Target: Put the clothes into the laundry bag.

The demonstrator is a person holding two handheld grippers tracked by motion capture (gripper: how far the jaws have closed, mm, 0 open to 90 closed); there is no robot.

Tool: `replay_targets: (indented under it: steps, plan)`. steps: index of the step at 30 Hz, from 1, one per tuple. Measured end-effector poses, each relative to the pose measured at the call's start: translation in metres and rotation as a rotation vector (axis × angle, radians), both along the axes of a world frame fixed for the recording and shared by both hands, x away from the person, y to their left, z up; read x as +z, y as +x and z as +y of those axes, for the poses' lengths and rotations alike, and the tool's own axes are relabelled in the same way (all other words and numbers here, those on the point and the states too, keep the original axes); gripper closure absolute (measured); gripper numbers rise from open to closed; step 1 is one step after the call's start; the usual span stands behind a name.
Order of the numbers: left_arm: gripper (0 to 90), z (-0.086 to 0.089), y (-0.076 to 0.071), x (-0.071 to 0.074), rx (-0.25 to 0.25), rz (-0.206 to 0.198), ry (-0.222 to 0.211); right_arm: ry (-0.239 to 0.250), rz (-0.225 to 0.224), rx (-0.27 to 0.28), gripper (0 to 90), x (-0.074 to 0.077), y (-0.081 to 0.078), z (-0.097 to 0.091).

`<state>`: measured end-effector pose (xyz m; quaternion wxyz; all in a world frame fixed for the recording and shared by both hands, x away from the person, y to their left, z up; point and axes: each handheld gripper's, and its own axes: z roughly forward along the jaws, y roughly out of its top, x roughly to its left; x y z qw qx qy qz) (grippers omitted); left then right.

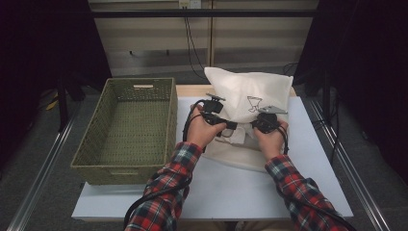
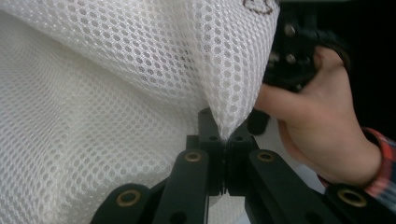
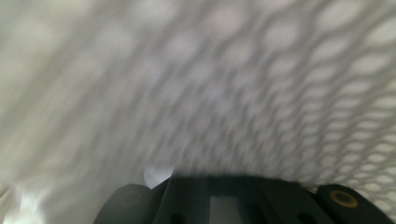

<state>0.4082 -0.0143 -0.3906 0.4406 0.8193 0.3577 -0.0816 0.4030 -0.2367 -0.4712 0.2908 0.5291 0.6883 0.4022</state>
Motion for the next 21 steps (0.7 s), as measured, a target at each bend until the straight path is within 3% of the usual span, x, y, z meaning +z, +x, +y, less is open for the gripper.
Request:
replay_targets:
  steps: [3,7,9,13,18,21]
  plan:
    - [88.8,-0.001,0.001,-0.005,-0.002,0.020,-0.003,-0.009,-0.008,0.000,90.0,-0.001,0.008,-0.001]
    - [88.6,-0.002,0.002,-0.011,0.004,0.033,0.001,0.003,0.018,0.043,90.0,-0.002,0.009,-0.005]
    - [88.4,-0.003,0.001,-0.012,0.022,0.015,0.013,0.031,0.043,0.080,90.0,-0.001,0.005,-0.009]
    - [87.8,-0.006,0.000,-0.012,0.033,-0.002,0.035,0.030,0.039,0.111,90.0,0.008,-0.010,-0.014]
    - [86.5,-0.006,-0.001,-0.008,0.056,-0.053,0.044,0.004,0.034,0.145,89.2,0.016,-0.028,-0.021]
    - [80.3,-0.004,0.000,-0.005,0.070,-0.088,0.039,-0.004,0.033,0.151,90.0,0.020,-0.036,-0.024]
